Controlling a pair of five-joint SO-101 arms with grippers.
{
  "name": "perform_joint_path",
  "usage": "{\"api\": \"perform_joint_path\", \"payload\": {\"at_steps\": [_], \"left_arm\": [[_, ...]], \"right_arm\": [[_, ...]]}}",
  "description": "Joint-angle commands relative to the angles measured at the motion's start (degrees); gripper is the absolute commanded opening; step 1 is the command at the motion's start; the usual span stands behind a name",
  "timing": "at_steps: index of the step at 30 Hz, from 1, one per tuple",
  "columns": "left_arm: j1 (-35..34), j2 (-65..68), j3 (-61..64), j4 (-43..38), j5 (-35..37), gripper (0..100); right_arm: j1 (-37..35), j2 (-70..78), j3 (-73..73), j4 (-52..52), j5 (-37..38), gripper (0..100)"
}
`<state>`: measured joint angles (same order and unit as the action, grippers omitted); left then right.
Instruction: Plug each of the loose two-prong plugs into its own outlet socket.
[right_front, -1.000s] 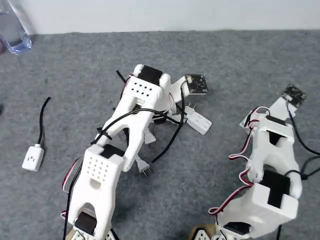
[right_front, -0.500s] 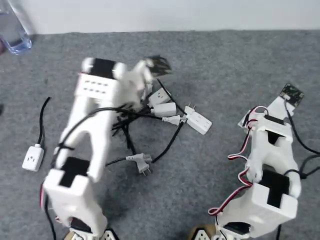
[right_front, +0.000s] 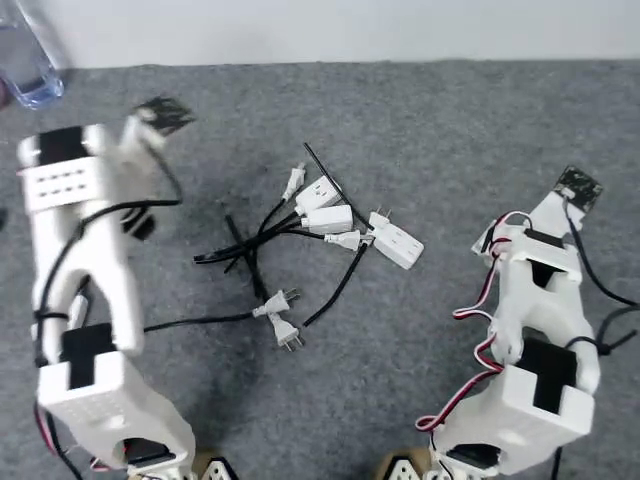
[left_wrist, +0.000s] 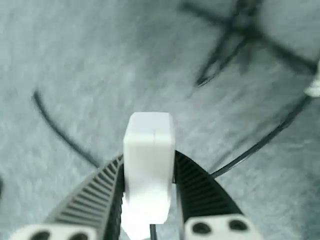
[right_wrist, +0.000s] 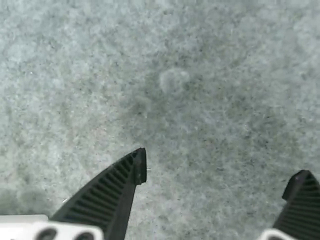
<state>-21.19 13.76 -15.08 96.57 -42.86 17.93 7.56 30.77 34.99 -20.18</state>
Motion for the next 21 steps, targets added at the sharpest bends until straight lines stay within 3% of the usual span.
{"api": "perform_joint_path", "payload": {"at_steps": [1,11,16,21], "left_arm": [[-6.9,-3.1,1.6,-2.6,0.3,1],[-24.5,-1.1,4.4,-11.8,-0.1,1],[-29.2,4.9,7.9,-14.2,-6.6,1],[-30.0,9.9,7.8,-18.5,-6.9,1]], "right_arm": [[-0.7,-0.4,-2.9,-0.5,-0.4,42.4],[-0.9,-0.3,-2.9,-0.5,-0.4,42.4],[-0.9,-0.3,-2.9,-0.5,-0.4,42.4],[-1.6,-0.3,-2.9,-0.5,-0.4,42.4]]}}
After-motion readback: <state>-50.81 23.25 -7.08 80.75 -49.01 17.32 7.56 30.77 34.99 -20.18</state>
